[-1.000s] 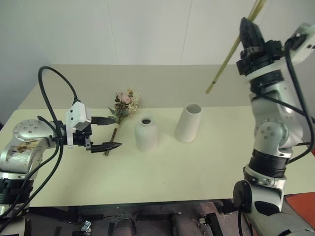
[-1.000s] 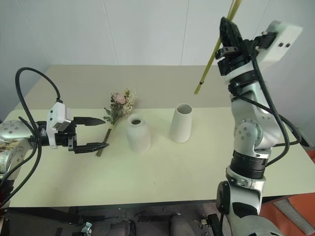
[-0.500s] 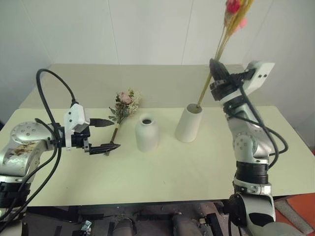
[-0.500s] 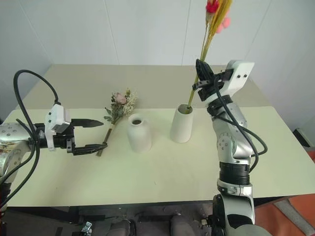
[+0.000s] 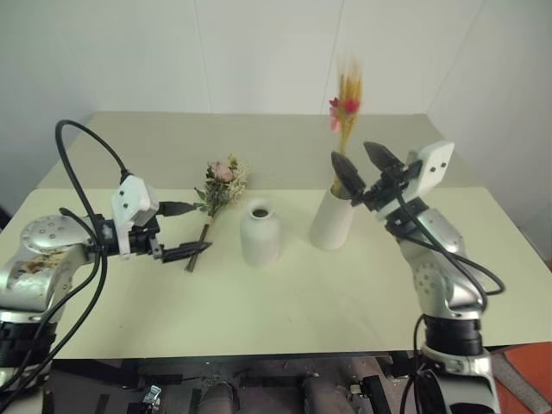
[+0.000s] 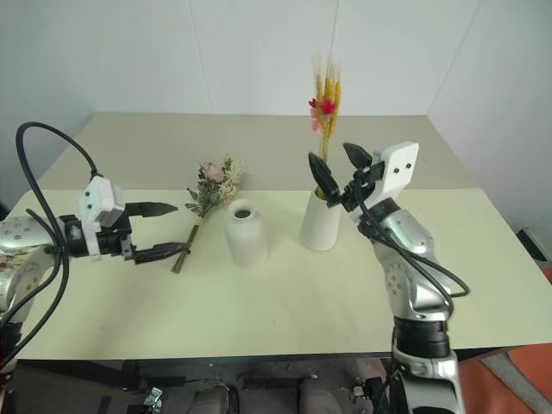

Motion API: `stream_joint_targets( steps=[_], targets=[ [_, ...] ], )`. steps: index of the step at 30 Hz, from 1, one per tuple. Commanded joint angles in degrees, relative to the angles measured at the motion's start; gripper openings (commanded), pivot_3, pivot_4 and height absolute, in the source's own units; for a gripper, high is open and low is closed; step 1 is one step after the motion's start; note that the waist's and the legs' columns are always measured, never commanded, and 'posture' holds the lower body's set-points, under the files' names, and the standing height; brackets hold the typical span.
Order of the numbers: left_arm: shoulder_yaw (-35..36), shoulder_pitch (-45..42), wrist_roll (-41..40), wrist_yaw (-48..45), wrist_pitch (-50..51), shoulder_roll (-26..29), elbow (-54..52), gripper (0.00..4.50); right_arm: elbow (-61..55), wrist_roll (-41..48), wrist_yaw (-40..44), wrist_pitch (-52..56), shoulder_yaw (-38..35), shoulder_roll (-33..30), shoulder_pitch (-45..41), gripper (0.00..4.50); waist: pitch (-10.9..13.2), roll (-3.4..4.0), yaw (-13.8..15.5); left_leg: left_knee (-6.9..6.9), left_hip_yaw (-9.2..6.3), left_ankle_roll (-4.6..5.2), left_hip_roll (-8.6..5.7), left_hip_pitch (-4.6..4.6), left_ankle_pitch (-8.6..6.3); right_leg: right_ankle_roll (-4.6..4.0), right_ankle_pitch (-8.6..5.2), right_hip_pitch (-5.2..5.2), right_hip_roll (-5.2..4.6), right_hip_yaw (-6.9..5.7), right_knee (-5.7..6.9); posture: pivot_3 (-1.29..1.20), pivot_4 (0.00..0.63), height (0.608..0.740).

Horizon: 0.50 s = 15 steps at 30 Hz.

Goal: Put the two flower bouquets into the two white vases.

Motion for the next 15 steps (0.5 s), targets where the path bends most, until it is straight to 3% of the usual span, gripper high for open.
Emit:
stream_joint_targets(
  steps=[1,5,8,12,15],
  targets=[
    [0.64,-3.50,4.03,14.80,8.01,-3.10,-5.45,4.50,-9.40,3.65,2.96,8.46,-2.42,-7.62,2.17,4.47,0.00,-0.01,0.14,0.01,-0.01,0.00,0.00,0.00,0.00,0.03,-0.01,0.00,0.00,0.00,-0.02,0.00,0.150,0.740],
    [-1.81,-8.20,3.21,23.74,27.38,-5.43,-9.79,4.50,-15.71,5.75,7.48,14.70,-6.65,-19.42,5.47,4.47,0.00,-0.02,0.34,0.01,-0.02,0.00,-0.02,0.01,0.00,0.04,-0.02,0.02,0.00,0.01,-0.03,0.00,0.150,0.740],
    [-8.16,-16.29,6.42,28.70,42.35,-6.00,-3.62,4.50,-17.11,8.89,11.76,17.28,-10.24,-25.74,6.60,4.47,0.02,-0.05,0.58,0.02,-0.15,0.00,-0.09,0.09,0.00,0.10,-0.04,0.09,0.01,-0.03,0.00,0.00,0.150,0.740],
    [-14.05,-24.87,8.83,30.51,48.22,-8.46,6.70,4.50,-15.89,12.27,14.13,19.41,-12.98,-29.63,5.37,4.47,0.01,-0.06,0.35,0.00,-0.30,0.00,-0.20,0.37,0.00,0.12,-0.03,0.34,0.01,-0.01,-0.07,0.00,0.150,0.740],
    [-17.64,-28.82,9.84,28.57,46.02,-9.98,14.49,4.50,-15.15,13.29,14.31,20.58,-12.88,-30.78,3.80,4.47,0.02,-0.07,0.29,-0.03,-0.34,0.00,-0.23,0.33,0.00,0.10,-0.04,0.30,0.01,0.00,-0.08,0.00,0.150,0.740]
  ],
)
